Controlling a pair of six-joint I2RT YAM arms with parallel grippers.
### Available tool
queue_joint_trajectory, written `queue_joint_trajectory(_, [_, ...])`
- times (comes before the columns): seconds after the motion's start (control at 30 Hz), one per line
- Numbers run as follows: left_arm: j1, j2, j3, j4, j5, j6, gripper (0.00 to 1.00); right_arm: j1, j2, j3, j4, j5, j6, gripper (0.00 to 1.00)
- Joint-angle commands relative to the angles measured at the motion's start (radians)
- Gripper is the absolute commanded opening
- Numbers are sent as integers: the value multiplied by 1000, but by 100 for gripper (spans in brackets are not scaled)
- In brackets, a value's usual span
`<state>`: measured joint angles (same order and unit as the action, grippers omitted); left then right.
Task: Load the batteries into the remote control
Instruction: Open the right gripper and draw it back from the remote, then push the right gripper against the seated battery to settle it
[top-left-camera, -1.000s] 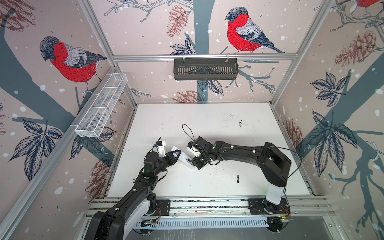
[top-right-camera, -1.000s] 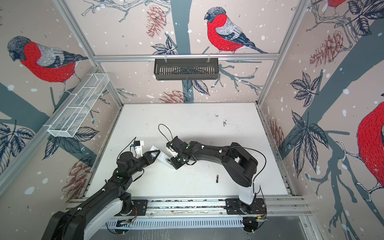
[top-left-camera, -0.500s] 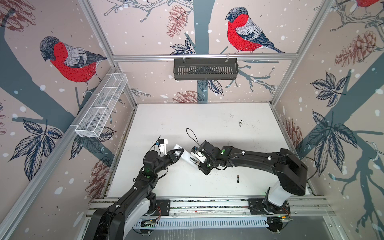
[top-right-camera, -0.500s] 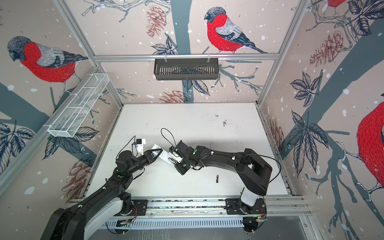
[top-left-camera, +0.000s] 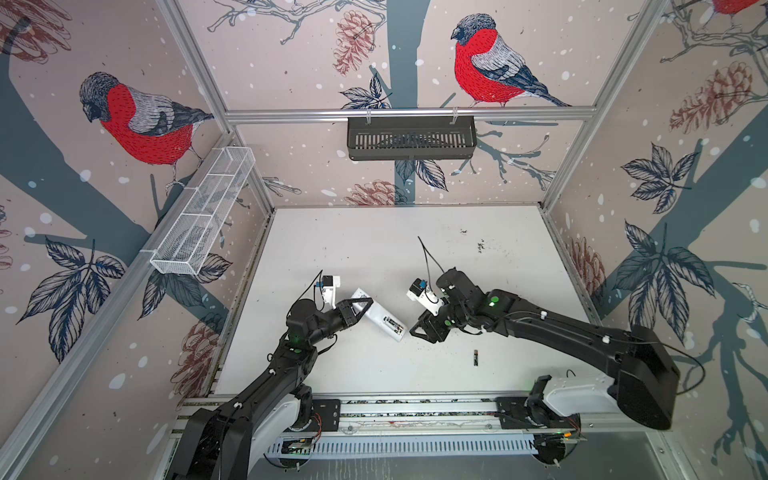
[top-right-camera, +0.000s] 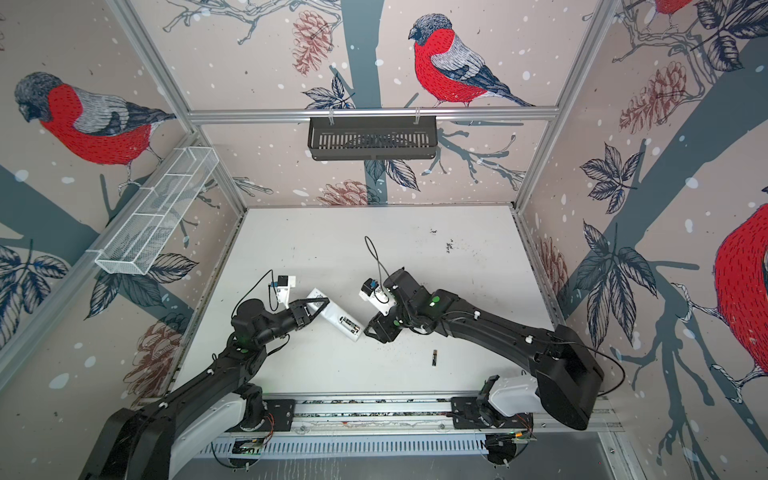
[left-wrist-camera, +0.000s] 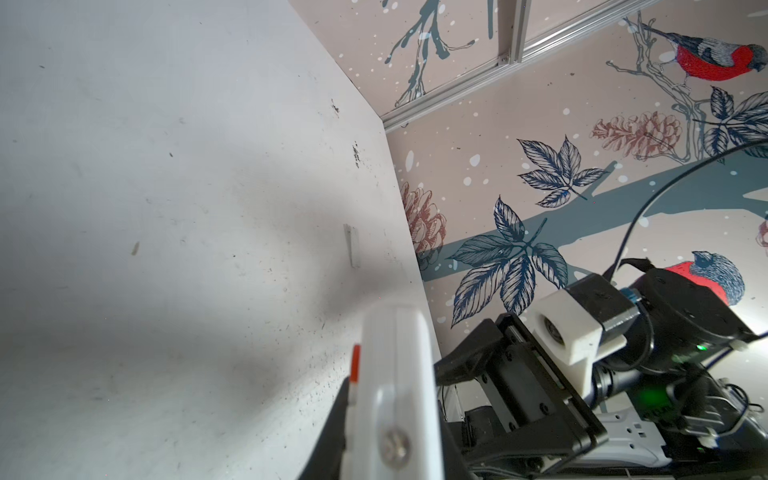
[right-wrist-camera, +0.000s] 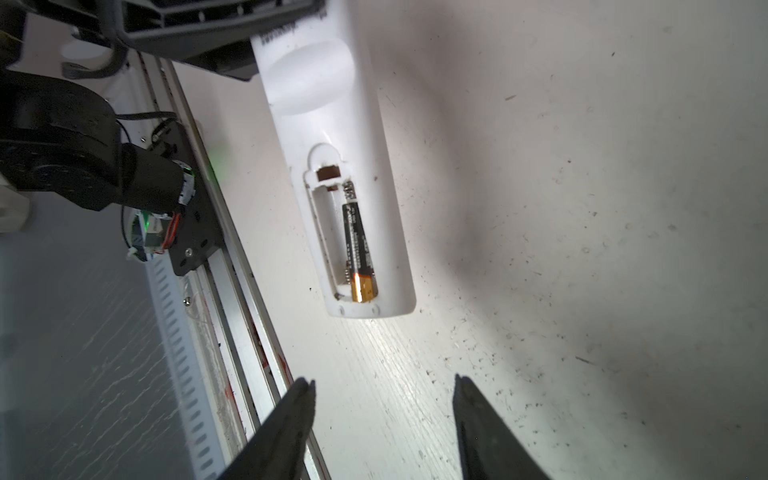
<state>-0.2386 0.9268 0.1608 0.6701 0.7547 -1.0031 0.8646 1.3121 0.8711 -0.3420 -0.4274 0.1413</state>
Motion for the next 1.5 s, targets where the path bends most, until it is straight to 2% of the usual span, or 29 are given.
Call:
queue_joint_trajectory(0.0, [-1,-2,40,0,84,-7,0,-46,-54,-43,119,-166,-19,67])
queue_joint_trajectory(0.17, [-1,1,73,-12,178,-12,0,-69,-54,-51,177,-258,-4,75])
queue_joint_trajectory(0.33, [-1,8,132,-107,246,38,0,-72,-88,-96,264,-325,25,77])
queue_joint_trajectory(0.67, [1,148,204,-54,418,19,0,-65,-90,-172,380,-409,63,77])
queue_joint_trajectory(1.23, [1,136,203,-64,414,33,0,-33,-5,-196,446,-413,67,74])
queue_joint_trajectory(1.47, [1,126,200,-66,412,31,0,-33,12,-196,462,-397,76,63])
